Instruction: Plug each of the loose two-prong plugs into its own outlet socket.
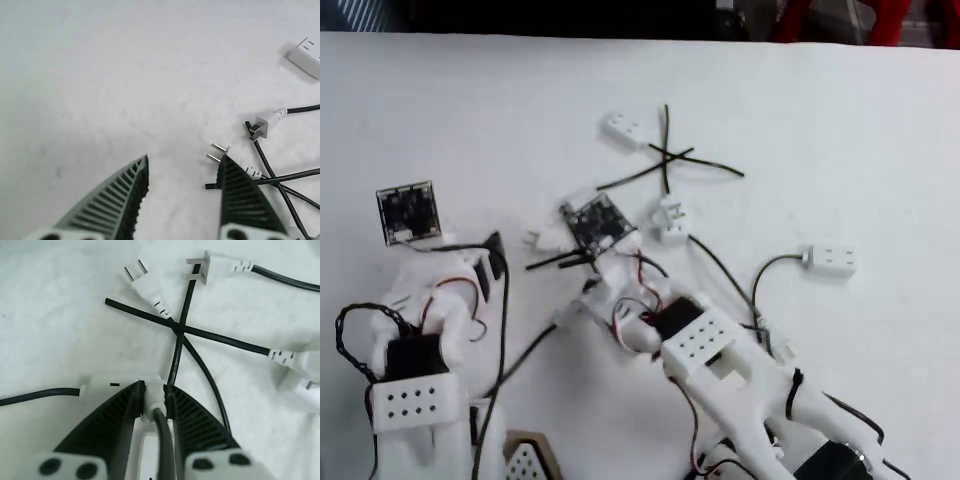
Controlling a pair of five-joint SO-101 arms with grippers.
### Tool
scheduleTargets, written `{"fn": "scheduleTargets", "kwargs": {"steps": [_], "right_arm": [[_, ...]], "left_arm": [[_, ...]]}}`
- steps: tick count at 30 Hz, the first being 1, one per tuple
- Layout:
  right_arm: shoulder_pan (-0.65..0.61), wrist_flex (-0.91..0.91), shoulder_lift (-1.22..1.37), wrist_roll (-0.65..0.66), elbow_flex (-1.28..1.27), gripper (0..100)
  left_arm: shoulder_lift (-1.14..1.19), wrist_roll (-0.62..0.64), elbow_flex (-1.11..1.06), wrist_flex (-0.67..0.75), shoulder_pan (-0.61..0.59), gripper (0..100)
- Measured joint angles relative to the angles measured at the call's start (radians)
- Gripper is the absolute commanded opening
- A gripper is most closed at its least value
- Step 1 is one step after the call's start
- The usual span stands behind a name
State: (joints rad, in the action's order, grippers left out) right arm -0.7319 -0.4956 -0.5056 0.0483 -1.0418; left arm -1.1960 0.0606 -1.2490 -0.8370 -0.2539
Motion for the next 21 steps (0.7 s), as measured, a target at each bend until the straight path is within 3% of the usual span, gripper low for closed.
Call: {"fn": "scheduleTargets", "kwargs": {"steps": [21], "right_arm": [[-0.034,-0.064,0.097,-0.002,0.075,1.7]], "left_arm": [[0.0,0.0,-0.023,0.0,-0.005,23]]}}
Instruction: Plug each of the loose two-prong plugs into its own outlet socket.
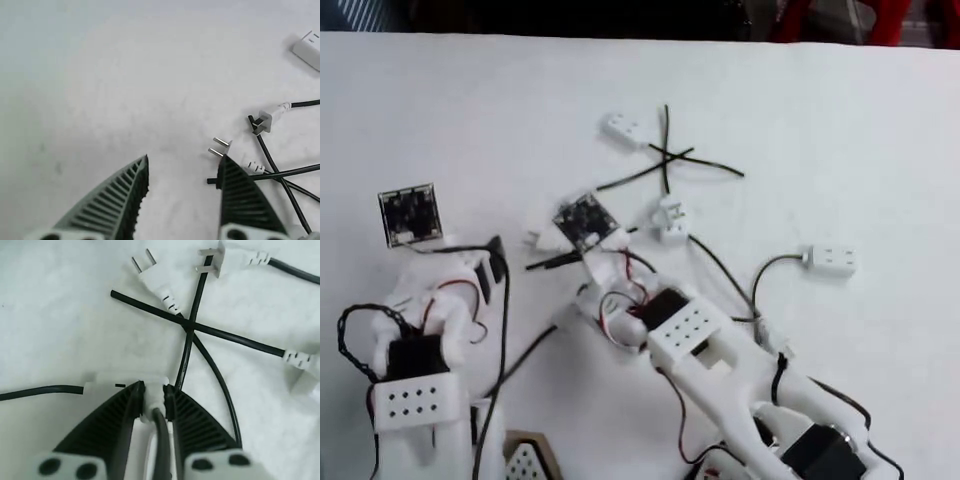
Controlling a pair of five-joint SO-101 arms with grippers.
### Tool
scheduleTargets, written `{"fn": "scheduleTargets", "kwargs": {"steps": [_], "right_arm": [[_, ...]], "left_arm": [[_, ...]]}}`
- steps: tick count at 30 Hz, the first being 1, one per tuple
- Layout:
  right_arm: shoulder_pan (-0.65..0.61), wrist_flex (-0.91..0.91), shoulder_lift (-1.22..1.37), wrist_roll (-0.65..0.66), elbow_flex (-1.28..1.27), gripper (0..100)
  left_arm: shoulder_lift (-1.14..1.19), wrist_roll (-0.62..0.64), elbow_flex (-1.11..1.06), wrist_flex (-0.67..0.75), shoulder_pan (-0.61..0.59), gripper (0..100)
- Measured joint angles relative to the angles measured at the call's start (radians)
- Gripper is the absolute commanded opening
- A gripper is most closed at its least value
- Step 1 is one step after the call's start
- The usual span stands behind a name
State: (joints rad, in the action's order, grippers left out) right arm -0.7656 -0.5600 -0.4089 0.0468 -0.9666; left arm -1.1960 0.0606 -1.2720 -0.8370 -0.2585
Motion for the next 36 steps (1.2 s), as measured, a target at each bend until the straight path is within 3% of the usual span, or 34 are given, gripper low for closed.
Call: {"fn": "scheduleTargets", "kwargs": {"steps": [26,36], "right_arm": [[0.002,-0.035,-0.021,0.0,-0.021,1.7],[0.005,-0.135,-0.015,-0.095,0.02,1.7]], "left_arm": [[0.0,0.0,0.0,0.0,0.0,23],[0.0,0.0,0.0,0.0,0.0,23]]}}
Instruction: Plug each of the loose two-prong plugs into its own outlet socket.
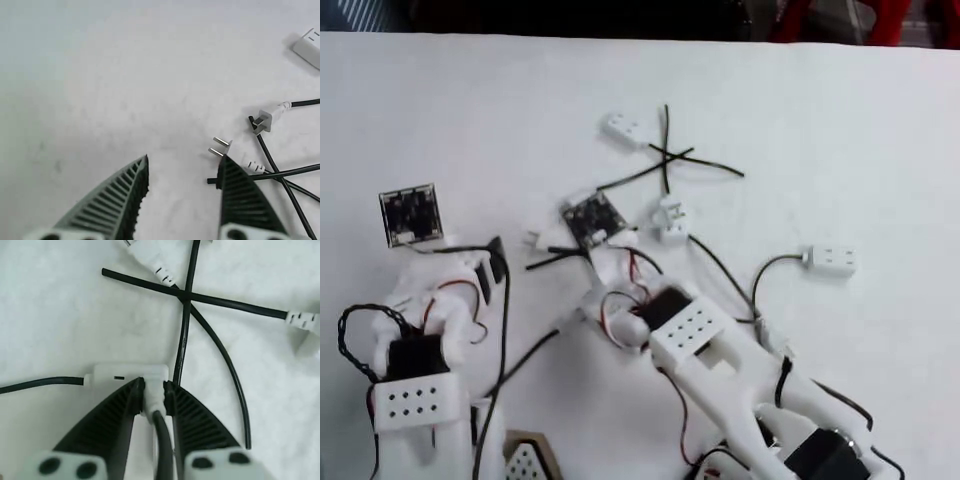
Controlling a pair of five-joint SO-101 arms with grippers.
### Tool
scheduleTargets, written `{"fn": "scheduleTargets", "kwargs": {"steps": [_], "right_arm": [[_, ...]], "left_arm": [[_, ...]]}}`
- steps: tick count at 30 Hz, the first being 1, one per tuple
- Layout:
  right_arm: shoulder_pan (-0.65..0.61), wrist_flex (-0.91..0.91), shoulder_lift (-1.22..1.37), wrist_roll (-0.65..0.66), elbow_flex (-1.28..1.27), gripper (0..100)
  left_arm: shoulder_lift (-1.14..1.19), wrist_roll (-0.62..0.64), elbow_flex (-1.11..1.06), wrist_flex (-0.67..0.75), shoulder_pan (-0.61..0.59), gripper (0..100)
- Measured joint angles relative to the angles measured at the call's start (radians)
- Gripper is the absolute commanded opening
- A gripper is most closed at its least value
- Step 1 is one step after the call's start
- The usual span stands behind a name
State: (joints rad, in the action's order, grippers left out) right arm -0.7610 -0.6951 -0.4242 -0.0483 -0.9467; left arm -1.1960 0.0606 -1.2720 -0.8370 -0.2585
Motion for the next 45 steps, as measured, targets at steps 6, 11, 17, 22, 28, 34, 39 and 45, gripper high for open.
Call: {"fn": "scheduleTargets", "kwargs": {"steps": [6,11,17,22,28,34,39,45], "right_arm": [[0.0,-0.018,0.0,-0.015,0.006,1.7],[0.0,-0.018,0.018,-0.029,0.008,1.7],[0.0,-0.02,0.172,-0.029,0.057,1.7],[0.0,-0.021,0.241,-0.029,0.103,1.6],[0.0,-0.026,0.258,-0.017,0.112,1.6],[-0.008,-0.026,0.258,-0.006,0.115,1.6],[0.017,-0.1,0.201,0.002,0.199,1.6],[0.172,-0.192,0.1,0.038,0.376,1.6]], "left_arm": [[0.0,0.0,0.0,0.0,0.0,23],[0.0,0.0,0.0,0.0,0.0,23],[0.0,0.0,0.0,0.0,0.0,23],[0.0,0.0,0.0,0.0,0.0,23],[0.0,0.0,-0.002,0.0,0.0,23],[0.0,0.0,-0.003,0.003,0.0,23],[0.0,0.0,-0.003,0.003,0.0,23],[0.0,0.0,-0.003,0.003,-0.052,23]]}}
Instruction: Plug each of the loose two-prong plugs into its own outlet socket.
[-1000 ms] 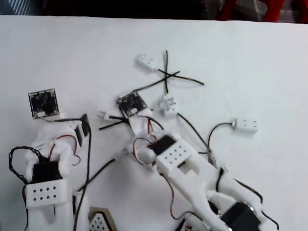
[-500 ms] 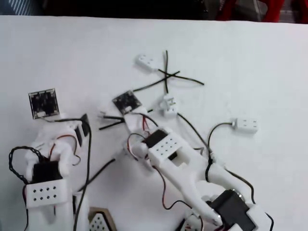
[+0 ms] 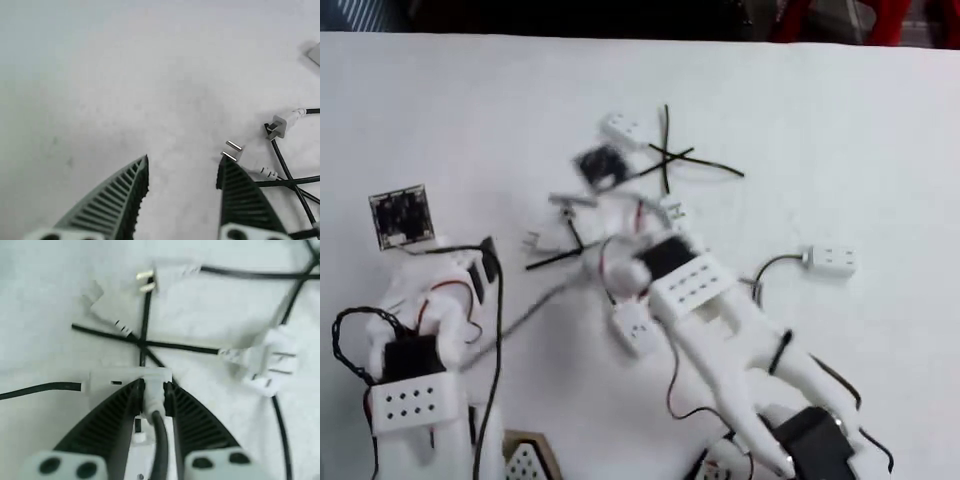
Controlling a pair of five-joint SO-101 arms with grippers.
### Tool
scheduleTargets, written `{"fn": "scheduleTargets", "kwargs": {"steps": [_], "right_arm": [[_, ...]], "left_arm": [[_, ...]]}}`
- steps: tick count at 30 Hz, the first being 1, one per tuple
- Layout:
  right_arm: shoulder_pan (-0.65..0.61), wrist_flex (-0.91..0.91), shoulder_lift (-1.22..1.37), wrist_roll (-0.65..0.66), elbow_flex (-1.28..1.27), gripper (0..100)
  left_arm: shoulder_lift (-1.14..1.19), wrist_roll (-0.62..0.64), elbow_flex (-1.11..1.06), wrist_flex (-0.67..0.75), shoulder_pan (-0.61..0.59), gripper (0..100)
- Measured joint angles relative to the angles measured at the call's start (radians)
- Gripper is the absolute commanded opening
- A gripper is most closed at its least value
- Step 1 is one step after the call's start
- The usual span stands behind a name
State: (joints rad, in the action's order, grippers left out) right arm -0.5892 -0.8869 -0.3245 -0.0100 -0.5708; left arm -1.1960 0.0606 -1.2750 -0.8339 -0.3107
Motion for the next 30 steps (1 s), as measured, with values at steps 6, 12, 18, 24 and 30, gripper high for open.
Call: {"fn": "scheduleTargets", "kwargs": {"steps": [6,12,18,24,30], "right_arm": [[0.216,0.051,0.002,0.037,0.126,1.7],[0.44,0.304,0.138,0.038,0.157,1.7],[0.588,0.551,0.319,-0.005,0.16,1.7],[0.709,0.592,0.494,-0.196,0.273,1.7],[0.796,0.592,0.635,-0.29,0.376,1.9]], "left_arm": [[0.0,0.0,0.0,0.0,-0.008,23],[0.0,0.0,0.0,0.0,-0.008,23],[0.0,0.0,-0.018,0.003,-0.008,23],[0.0,0.0,-0.018,0.006,-0.008,23],[0.0,0.0,-0.018,0.006,-0.008,23]]}}
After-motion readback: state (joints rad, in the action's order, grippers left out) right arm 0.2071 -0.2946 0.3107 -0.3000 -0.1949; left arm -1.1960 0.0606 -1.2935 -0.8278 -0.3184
